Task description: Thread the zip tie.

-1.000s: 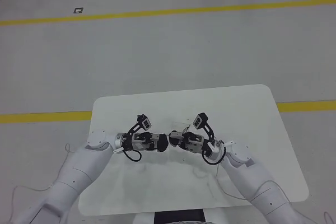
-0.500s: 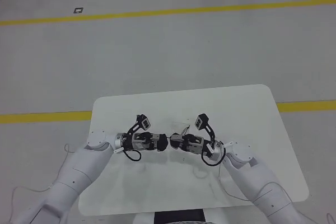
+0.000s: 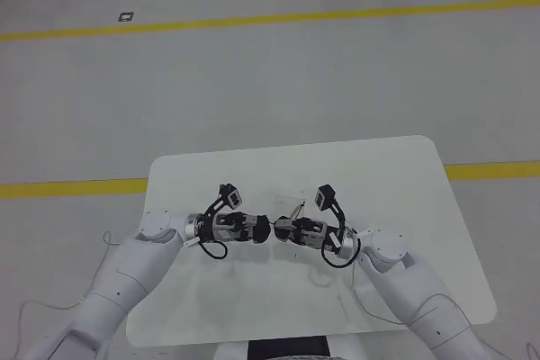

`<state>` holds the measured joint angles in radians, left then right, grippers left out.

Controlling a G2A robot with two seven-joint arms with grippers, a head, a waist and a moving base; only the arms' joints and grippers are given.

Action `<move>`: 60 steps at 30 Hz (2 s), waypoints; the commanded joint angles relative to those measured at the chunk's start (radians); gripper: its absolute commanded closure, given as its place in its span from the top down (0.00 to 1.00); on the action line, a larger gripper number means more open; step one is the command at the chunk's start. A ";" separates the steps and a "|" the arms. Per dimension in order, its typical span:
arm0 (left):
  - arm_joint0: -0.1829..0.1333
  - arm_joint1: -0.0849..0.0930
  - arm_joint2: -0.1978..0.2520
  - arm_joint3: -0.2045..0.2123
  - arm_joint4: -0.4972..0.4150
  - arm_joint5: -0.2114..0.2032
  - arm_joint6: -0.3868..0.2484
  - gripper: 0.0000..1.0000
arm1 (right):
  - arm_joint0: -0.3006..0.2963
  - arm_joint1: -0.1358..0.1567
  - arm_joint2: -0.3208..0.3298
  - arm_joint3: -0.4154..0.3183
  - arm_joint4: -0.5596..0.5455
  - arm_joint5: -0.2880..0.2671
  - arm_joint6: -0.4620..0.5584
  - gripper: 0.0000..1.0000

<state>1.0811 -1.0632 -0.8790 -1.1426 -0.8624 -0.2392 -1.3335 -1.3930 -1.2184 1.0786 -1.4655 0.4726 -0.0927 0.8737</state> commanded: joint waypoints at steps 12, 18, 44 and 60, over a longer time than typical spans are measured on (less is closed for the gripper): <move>-0.001 -0.001 0.002 -0.002 0.016 0.008 0.005 0.25 | 0.006 0.004 -0.001 0.004 0.044 -0.022 0.065 0.00; -0.001 -0.002 0.001 -0.002 0.016 0.008 0.001 0.25 | 0.013 0.006 -0.009 0.012 0.059 -0.024 0.110 0.00; -0.009 -0.006 0.012 0.007 0.029 0.022 -0.019 0.09 | 0.025 0.010 -0.029 0.017 0.043 -0.012 0.073 0.00; -0.017 -0.009 0.016 0.014 0.028 0.027 -0.023 0.04 | 0.031 0.014 -0.026 0.023 0.055 -0.009 0.080 0.00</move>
<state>1.0648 -1.0723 -0.8637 -1.1289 -0.8346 -0.2135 -1.3566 -1.3623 -1.2041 1.0524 -1.4425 0.5272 -0.1007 0.9542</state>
